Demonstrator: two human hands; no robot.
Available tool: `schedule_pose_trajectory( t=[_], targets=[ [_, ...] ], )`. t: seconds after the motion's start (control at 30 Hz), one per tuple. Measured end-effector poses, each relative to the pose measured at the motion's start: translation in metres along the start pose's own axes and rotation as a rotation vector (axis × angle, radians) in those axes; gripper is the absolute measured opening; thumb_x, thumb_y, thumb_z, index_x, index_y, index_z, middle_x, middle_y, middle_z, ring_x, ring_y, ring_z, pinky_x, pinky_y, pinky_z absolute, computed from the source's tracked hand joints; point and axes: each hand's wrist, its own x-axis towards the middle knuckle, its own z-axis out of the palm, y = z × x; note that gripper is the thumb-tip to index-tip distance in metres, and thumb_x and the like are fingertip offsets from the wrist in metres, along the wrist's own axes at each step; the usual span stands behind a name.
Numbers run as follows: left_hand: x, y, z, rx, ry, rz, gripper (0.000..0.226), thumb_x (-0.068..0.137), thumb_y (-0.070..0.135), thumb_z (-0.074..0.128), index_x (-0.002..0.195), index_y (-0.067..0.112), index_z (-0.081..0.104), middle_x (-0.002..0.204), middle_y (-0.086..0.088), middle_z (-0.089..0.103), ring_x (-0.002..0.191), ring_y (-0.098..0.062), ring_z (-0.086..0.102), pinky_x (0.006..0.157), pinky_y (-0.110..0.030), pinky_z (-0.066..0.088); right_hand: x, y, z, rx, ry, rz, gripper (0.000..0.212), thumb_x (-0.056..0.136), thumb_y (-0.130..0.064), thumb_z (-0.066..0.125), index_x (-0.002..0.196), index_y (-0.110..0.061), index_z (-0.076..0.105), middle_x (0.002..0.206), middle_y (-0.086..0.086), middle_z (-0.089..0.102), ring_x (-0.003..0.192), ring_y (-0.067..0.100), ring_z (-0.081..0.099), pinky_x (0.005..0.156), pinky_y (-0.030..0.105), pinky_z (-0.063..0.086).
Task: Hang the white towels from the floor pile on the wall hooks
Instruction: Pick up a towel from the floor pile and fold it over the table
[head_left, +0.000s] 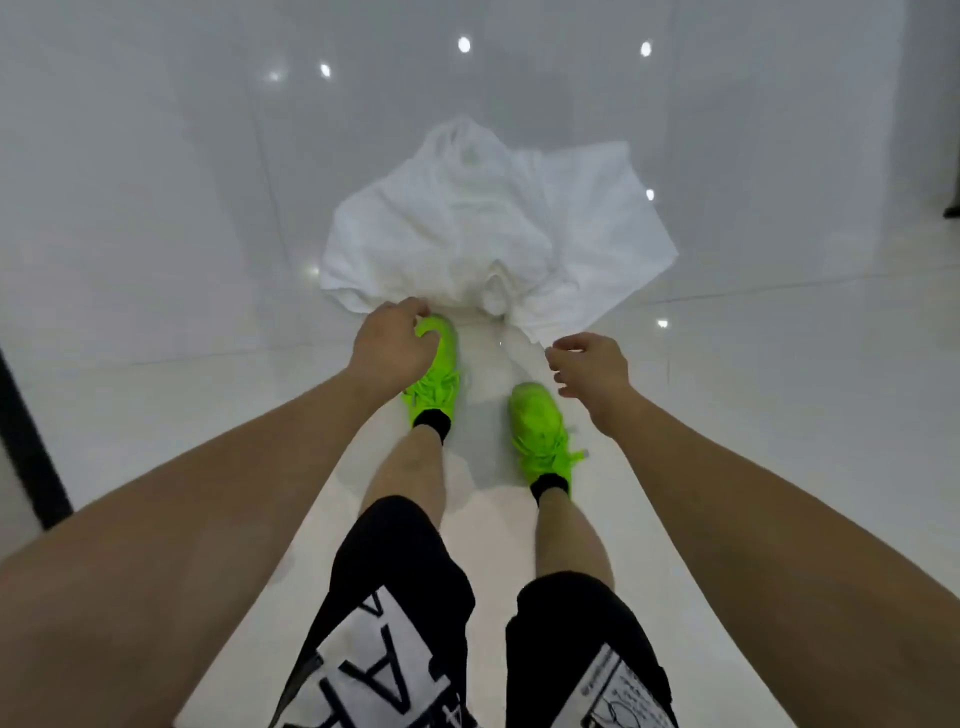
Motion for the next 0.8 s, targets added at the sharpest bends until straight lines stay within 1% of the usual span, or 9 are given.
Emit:
schedule_pose_trajectory(
  t=[0.2,0.3,0.37,0.43,0.53,0.6,0.7,0.73,0.8],
  targets=[
    [0.099,-0.03,0.049,0.02,-0.101,0.024,0.034,0.088,0.024,0.064,0.12,0.014,0.064,0.112,-0.01,0.065,0.105,-0.028,0.059,0.094,-0.03,0.041,0.109,0.004,0.041,0.118,-0.002,0.089,0.023,0.083,-0.017,0.07,0.105,-0.01,0.067,0.085,0.014,0.066,0.069,0.021,0.058,0.067,0.035,0.054],
    [0.142,-0.043,0.07,0.064,-0.144,0.042,0.033,0.087,0.029,0.064,0.119,0.019,0.063,0.112,-0.008,0.064,0.103,-0.025,0.06,0.092,-0.026,0.039,0.164,0.004,0.055,0.187,0.0,0.087,0.033,0.082,-0.015,0.07,0.114,-0.009,0.065,0.09,0.012,0.068,0.07,0.02,0.06,0.071,0.035,0.056],
    [0.165,-0.051,0.079,0.088,-0.151,0.052,0.033,0.087,0.03,0.064,0.119,0.021,0.063,0.112,-0.006,0.064,0.103,-0.024,0.06,0.093,-0.026,0.039,0.195,0.004,0.066,0.272,0.012,0.098,0.044,0.083,-0.015,0.072,0.125,-0.012,0.059,0.1,0.009,0.066,0.08,0.019,0.063,0.079,0.035,0.057],
    [0.184,-0.058,0.087,0.116,-0.147,0.057,0.032,0.087,0.031,0.063,0.118,0.022,0.063,0.112,-0.005,0.064,0.105,-0.024,0.059,0.096,-0.029,0.041,0.22,0.004,0.075,0.353,0.029,0.122,0.058,0.083,-0.016,0.073,0.136,-0.014,0.049,0.117,0.008,0.061,0.099,0.019,0.063,0.088,0.036,0.057],
    [0.199,-0.066,0.094,0.156,-0.155,0.062,0.033,0.089,0.032,0.061,0.12,0.022,0.062,0.114,-0.005,0.063,0.108,-0.023,0.058,0.098,-0.03,0.041,0.244,0.004,0.086,0.476,0.041,0.161,0.067,0.082,-0.016,0.075,0.141,-0.012,0.044,0.129,0.007,0.056,0.112,0.02,0.058,0.093,0.038,0.054],
    [0.203,-0.071,0.096,0.166,-0.157,0.066,0.033,0.09,0.032,0.061,0.12,0.02,0.062,0.114,-0.005,0.063,0.107,-0.023,0.057,0.098,-0.03,0.04,0.252,0.002,0.09,0.565,0.033,0.188,0.059,0.083,-0.014,0.075,0.136,-0.012,0.049,0.123,0.005,0.061,0.107,0.018,0.06,0.093,0.037,0.054],
    [0.199,-0.074,0.099,0.174,-0.16,0.067,0.033,0.09,0.032,0.06,0.12,0.019,0.062,0.115,-0.006,0.063,0.108,-0.023,0.057,0.096,-0.028,0.038,0.253,0.002,0.092,0.644,0.031,0.2,0.033,0.083,-0.012,0.075,0.114,-0.013,0.062,0.096,0.0,0.068,0.082,0.014,0.065,0.086,0.034,0.056],
    [0.194,-0.073,0.1,0.172,-0.166,0.062,0.033,0.09,0.032,0.06,0.12,0.019,0.062,0.116,-0.006,0.063,0.109,-0.024,0.056,0.095,-0.028,0.038,0.251,0.003,0.092,0.647,0.046,0.191,0.026,0.083,-0.012,0.075,0.106,-0.014,0.063,0.092,0.0,0.069,0.079,0.015,0.066,0.085,0.034,0.056],
    [0.182,-0.065,0.098,0.161,-0.175,0.05,0.032,0.091,0.032,0.06,0.12,0.02,0.063,0.117,-0.006,0.063,0.111,-0.024,0.055,0.095,-0.028,0.038,0.238,0.002,0.093,0.63,0.075,0.156,0.018,0.081,-0.011,0.077,0.091,-0.016,0.063,0.092,0.003,0.071,0.083,0.02,0.068,0.085,0.037,0.057]
  ],
)
